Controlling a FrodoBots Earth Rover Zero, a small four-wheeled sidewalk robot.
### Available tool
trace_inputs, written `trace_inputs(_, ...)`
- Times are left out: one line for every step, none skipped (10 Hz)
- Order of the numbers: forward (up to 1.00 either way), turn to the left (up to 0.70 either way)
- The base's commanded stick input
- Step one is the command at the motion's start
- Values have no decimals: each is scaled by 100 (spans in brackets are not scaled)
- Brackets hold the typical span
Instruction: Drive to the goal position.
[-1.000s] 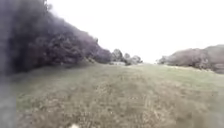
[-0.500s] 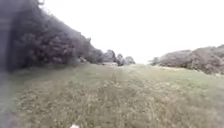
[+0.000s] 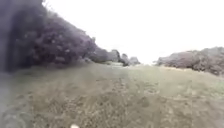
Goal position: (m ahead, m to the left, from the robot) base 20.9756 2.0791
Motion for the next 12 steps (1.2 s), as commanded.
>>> trace_inputs(85, 0)
trace_inputs(85, 0)
trace_inputs(85, 0)
trace_inputs(85, 0)
trace_inputs(85, 0)
trace_inputs(85, 0)
trace_inputs(85, 0)
trace_inputs(85, 0)
trace_inputs(85, 0)
trace_inputs(85, -1)
trace_inputs(85, -4)
trace_inputs(85, -34)
